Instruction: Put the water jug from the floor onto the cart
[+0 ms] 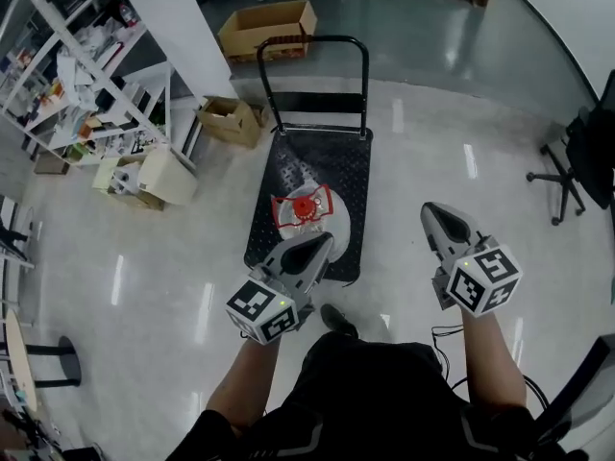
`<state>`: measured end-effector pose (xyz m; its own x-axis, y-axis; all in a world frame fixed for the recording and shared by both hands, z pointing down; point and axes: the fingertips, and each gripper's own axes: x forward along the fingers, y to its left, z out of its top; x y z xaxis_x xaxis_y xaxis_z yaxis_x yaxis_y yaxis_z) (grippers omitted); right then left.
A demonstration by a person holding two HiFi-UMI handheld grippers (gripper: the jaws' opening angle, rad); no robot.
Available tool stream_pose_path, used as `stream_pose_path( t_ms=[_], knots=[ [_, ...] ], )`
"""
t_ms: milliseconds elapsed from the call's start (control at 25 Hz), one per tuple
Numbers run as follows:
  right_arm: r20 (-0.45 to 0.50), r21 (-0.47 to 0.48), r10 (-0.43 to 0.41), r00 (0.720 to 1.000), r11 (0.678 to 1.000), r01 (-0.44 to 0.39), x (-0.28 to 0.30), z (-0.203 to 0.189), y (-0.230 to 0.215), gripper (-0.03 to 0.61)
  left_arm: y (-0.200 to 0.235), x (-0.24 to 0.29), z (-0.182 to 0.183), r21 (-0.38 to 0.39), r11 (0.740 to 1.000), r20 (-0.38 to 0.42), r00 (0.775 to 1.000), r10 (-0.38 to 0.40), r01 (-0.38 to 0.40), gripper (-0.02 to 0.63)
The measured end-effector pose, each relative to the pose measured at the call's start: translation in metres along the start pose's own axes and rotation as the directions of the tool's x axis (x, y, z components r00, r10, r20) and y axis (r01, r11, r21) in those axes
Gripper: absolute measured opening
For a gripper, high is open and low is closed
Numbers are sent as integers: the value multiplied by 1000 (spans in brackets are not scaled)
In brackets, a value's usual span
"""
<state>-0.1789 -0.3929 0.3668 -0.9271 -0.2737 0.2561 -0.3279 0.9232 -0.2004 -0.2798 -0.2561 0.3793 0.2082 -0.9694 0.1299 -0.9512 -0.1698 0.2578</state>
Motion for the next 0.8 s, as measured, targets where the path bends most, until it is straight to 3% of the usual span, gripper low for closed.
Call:
stream_pose_path(
  t_ms=[160,360,480,800],
  knots=[
    [59,11,-10,998,1000,9,-88,-16,-15,2,-76,19,-20,-6,1000,-41,999,-31,31,2],
    [43,73,-54,998,996,51,-199,-54,-50,2,-174,27,-44,-71,997,-77,997,-19,14,2],
    [44,137,-99,994,986,93,-250,-77,-69,2,-226,24,-66,-64,998,-139,990,-30,21,2],
    [91,98,-108,990,990,99,-304,-86,-7,2,-276,-37,-76,-14,998,-128,990,-66,65,2]
  ],
)
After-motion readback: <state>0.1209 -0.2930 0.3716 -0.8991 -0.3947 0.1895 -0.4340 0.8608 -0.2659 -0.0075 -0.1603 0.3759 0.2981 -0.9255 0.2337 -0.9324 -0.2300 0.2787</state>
